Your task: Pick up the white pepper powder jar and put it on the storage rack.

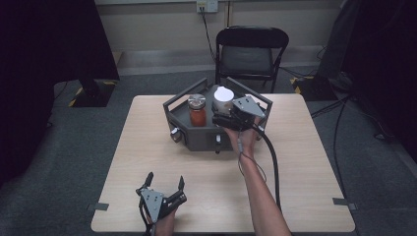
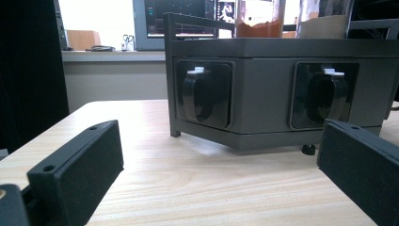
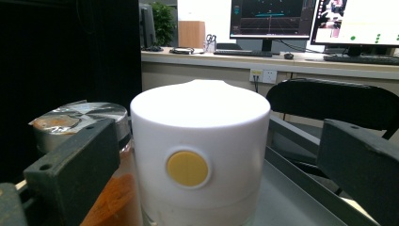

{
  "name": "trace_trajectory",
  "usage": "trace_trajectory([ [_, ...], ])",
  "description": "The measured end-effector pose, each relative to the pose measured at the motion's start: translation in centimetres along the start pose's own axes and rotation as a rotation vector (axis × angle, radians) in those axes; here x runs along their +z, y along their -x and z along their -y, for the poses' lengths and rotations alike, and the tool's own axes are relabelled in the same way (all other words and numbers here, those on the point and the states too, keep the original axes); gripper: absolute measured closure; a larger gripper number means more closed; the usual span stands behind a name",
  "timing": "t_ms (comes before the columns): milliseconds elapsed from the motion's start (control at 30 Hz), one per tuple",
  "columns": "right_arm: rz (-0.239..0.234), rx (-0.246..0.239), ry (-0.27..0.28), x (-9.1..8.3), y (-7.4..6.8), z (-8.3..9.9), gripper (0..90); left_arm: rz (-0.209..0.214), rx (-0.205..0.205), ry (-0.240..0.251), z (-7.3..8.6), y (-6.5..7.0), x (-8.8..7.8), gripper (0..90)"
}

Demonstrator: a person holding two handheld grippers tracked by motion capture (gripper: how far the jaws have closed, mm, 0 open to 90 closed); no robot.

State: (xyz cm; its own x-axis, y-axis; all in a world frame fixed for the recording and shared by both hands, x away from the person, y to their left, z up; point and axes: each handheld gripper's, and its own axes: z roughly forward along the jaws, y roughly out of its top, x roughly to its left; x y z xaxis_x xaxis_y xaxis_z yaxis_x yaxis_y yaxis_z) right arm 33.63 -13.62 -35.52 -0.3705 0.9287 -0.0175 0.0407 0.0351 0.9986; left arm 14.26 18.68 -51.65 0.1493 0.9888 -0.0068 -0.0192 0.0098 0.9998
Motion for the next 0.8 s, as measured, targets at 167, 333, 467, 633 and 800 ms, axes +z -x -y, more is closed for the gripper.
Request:
trace_trajectory([
  [167,-0.003,0.0,0.015,-0.2,-0.3,0.1,0.0,0.0,0.0,0.0,0.0,0.0,0.0,0.1],
  [333,-0.008,-0.004,0.02,-0.5,-0.2,0.3,0.0,0.0,0.0,0.0,0.0,0.0,0.0,0.2],
  [467,-0.001,-0.002,0.017,-0.8,-0.2,0.5,0.0,0.0,0.0,0.0,0.0,0.0,0.0,0.2],
  [633,0.002,-0.01,0.006,-1.1,-0.2,0.5,0.0,0.0,0.0,0.0,0.0,0.0,0.0,0.2],
  [800,0.004,-0.01,0.017,-1.5,-0.2,0.5,0.0,0.0,0.0,0.0,0.0,0.0,0.0,0.2],
])
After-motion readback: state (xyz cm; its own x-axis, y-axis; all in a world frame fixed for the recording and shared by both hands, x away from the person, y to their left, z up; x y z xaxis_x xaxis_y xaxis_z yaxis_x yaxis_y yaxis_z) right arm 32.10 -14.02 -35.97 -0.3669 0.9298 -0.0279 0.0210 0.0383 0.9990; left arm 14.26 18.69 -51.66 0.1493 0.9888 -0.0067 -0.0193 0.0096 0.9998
